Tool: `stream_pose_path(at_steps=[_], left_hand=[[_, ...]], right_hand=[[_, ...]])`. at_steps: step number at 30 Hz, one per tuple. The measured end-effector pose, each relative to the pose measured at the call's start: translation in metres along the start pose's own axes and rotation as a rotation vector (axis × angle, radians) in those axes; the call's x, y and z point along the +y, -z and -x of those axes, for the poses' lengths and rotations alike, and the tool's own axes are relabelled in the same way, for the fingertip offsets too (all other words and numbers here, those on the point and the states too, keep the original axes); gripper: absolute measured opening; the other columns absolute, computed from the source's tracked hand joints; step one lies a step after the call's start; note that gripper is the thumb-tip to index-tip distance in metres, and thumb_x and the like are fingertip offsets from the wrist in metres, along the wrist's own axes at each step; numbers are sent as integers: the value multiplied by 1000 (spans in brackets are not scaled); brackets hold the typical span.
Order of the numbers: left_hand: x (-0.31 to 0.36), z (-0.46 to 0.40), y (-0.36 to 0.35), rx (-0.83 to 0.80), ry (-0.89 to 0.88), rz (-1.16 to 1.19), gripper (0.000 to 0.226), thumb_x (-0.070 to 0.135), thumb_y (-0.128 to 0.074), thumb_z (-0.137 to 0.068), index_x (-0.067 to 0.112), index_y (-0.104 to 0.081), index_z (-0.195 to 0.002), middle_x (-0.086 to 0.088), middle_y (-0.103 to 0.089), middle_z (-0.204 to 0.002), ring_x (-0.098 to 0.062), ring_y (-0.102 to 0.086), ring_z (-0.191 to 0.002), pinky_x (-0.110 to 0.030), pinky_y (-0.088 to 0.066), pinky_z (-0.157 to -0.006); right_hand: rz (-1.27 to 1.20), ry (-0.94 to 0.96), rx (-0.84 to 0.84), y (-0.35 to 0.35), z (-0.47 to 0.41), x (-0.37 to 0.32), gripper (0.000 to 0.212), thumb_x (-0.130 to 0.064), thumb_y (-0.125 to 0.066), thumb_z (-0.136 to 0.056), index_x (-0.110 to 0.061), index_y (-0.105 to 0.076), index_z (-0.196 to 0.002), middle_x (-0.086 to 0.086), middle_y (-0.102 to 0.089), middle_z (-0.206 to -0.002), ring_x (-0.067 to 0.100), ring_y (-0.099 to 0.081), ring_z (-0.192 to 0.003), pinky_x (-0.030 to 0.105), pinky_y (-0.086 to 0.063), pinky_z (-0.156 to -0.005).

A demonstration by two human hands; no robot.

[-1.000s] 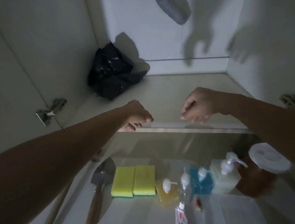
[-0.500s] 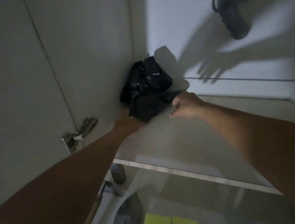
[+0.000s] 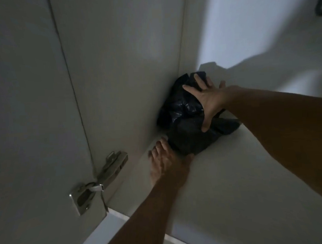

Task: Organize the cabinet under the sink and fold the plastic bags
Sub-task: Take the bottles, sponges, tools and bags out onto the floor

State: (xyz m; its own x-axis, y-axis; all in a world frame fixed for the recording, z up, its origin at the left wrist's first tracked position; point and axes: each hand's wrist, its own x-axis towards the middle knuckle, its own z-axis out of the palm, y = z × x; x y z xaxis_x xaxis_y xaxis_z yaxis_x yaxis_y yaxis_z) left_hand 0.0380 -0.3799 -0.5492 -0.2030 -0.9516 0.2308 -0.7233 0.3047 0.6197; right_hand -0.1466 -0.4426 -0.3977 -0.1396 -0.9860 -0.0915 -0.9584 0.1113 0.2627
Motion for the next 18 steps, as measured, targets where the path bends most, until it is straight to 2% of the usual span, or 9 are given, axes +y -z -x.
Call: stream_pose_path(at_steps=[3, 5, 7, 9, 10, 12, 15, 18], left_hand=[[-2, -15, -8, 21, 37, 11, 85, 56, -54, -87, 9, -18, -149, -8, -29, -150, -26, -27, -137, -37, -23, -115], [-3, -22, -11, 43, 69, 89, 81, 50, -57, -88, 11, -19, -148, -7, -32, -149, -25, -28, -136, -37, -27, -113], [-3, -27, -13, 59, 81, 134, 85, 45, -58, -89, 12, -11, -151, -7, -28, -151, -25, -26, -139, -36, -25, -113], [-2, -30, -13, 66, 51, 136, 92, 43, -60, -89, 13, -1, -152, -8, -24, -154, -26, -23, -141, -36, -23, -115], [-2, -30, -13, 69, 27, 133, 95, 42, -61, -88, 14, 2, -153, -9, -22, -154, -26, -22, -141, -36, -22, -115], [-4, -30, -13, 73, -14, 142, 105, 44, -67, -83, 17, 6, -153, -9, -19, -155, -27, -21, -141, -37, -22, -116], [-6, -29, -12, 47, -44, 170, 133, 58, -78, -62, 27, 16, -150, -3, -1, -159, -27, -10, -145, -43, -21, -118], [-5, -26, -11, 28, -118, 84, 149, 76, -73, -41, 35, 24, -147, 3, 21, -157, -27, 3, -146, -48, -20, -115]], right_hand=[[-35, 49, -67, -7, -29, -1, 165, -55, -94, -31, -49, 27, -143, -2, 37, -154, 36, 25, -144, 66, -10, -115], [-60, 85, -98, -21, -42, 0, 168, -55, -94, -27, -47, 28, -143, 0, 18, -162, 34, 8, -149, 58, -17, -117], [-108, 101, -121, -39, -53, 0, 168, -53, -95, -27, -43, 23, -146, 1, -1, -163, 29, -9, -149, 49, -23, -118], [-115, 117, -128, -54, -61, -2, 165, -58, -92, -25, -37, 12, -151, 3, -12, -162, 27, -18, -147, 45, -25, -117], [-115, 131, -142, -59, -65, -3, 159, -57, -92, -30, -32, 5, -154, 5, -16, -161, 26, -21, -146, 42, -25, -118], [-128, 172, -157, -69, -66, -4, 134, -46, -91, -53, -22, -8, -155, 7, -22, -159, 26, -26, -144, 38, -25, -117], [-127, 210, -111, -83, -47, -7, 101, -36, -75, -80, -23, -10, -156, 13, -29, -156, 31, -35, -139, 37, -30, -114], [-116, 289, -96, -89, -8, -12, 83, -29, -62, -89, -24, -12, -155, 16, -37, -147, 36, -42, -132, 38, -37, -107]])
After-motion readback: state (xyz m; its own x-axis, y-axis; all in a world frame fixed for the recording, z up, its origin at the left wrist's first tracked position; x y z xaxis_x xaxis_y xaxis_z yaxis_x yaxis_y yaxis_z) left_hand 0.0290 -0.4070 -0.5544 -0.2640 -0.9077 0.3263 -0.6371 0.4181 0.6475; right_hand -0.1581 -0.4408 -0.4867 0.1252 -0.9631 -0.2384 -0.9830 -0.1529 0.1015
